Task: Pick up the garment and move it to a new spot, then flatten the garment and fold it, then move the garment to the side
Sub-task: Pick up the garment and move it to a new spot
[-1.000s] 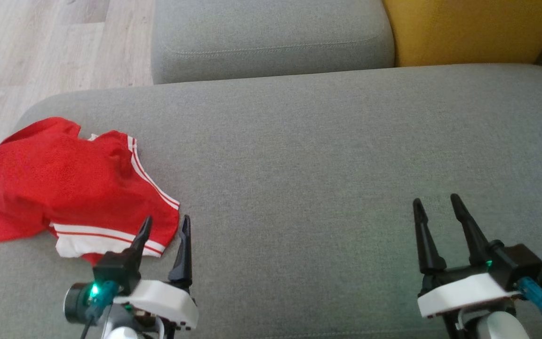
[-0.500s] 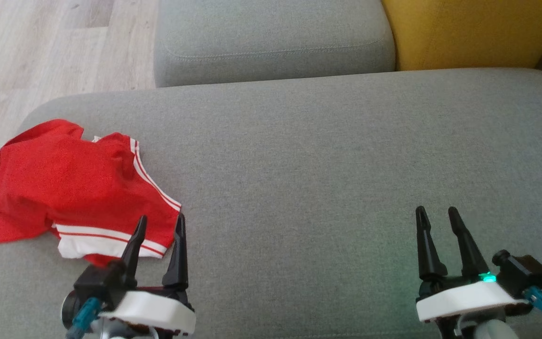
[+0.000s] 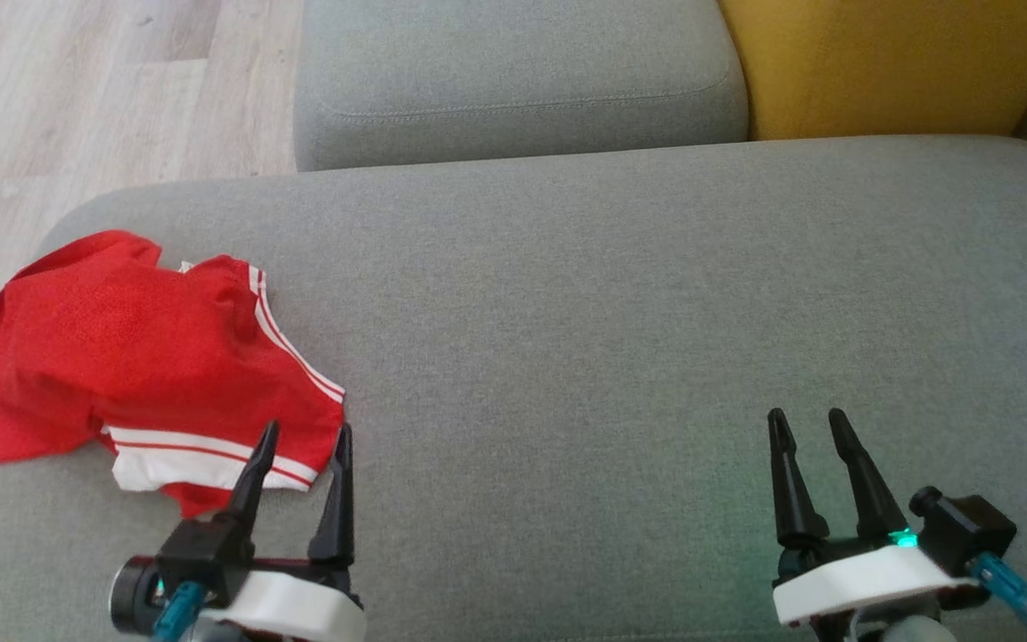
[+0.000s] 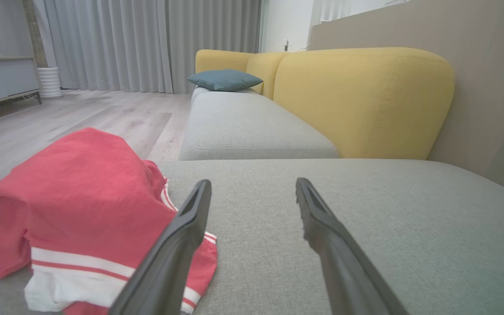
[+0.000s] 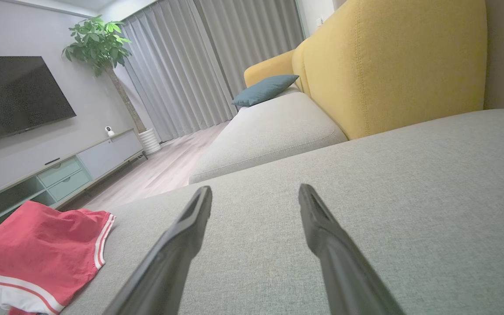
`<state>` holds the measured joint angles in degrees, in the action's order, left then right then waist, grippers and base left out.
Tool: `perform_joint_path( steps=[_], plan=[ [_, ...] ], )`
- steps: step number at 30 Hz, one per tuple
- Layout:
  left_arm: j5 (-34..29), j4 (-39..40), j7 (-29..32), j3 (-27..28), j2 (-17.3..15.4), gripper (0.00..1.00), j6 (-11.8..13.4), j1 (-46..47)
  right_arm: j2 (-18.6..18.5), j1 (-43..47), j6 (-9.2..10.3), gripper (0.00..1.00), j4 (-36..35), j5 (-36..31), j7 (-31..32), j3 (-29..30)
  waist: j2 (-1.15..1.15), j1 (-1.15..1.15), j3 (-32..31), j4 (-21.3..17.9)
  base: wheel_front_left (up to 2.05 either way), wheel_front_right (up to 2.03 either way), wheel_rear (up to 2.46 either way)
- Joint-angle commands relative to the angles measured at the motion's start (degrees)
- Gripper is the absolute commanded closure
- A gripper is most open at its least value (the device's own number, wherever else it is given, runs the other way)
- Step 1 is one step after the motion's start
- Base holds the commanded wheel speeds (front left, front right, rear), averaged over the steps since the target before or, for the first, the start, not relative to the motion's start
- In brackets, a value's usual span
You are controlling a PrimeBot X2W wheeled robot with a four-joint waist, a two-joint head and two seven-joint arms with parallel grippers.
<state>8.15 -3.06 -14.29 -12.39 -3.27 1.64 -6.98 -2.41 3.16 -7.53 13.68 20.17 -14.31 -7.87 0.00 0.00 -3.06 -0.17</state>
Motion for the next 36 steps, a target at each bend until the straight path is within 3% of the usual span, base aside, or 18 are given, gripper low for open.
perform_joint_path(
  steps=[1,12,26,36],
  plan=[
    [-0.4,1.7,-0.71,2.13,0.24,0.0,-0.24,2.22,-0.46,-1.55,0.04,0.0,-1.66,-0.11,-0.69,-1.54,0.0,0.0,0.04,0.02,0.0,0.0,0.0],
    [0.92,1.25,-0.71,2.96,0.38,0.0,-0.3,2.49,-0.46,-1.65,0.04,0.0,-1.33,-0.11,-0.69,-2.97,0.0,0.0,0.17,2.58,0.0,0.0,0.0],
    [0.12,1.15,-0.71,5.07,0.39,0.0,-0.53,2.28,-0.46,-1.3,0.04,0.0,-0.54,1.57,-0.69,-5.32,0.0,0.0,-0.55,15.84,0.0,0.0,0.0],
    [-0.23,1.76,-0.71,6.52,0.39,0.0,-0.46,2.11,-0.46,-1.65,0.04,0.0,-0.05,2.71,-0.69,-7.32,0.0,0.0,-0.73,22.13,0.0,0.0,0.0]
  ],
)
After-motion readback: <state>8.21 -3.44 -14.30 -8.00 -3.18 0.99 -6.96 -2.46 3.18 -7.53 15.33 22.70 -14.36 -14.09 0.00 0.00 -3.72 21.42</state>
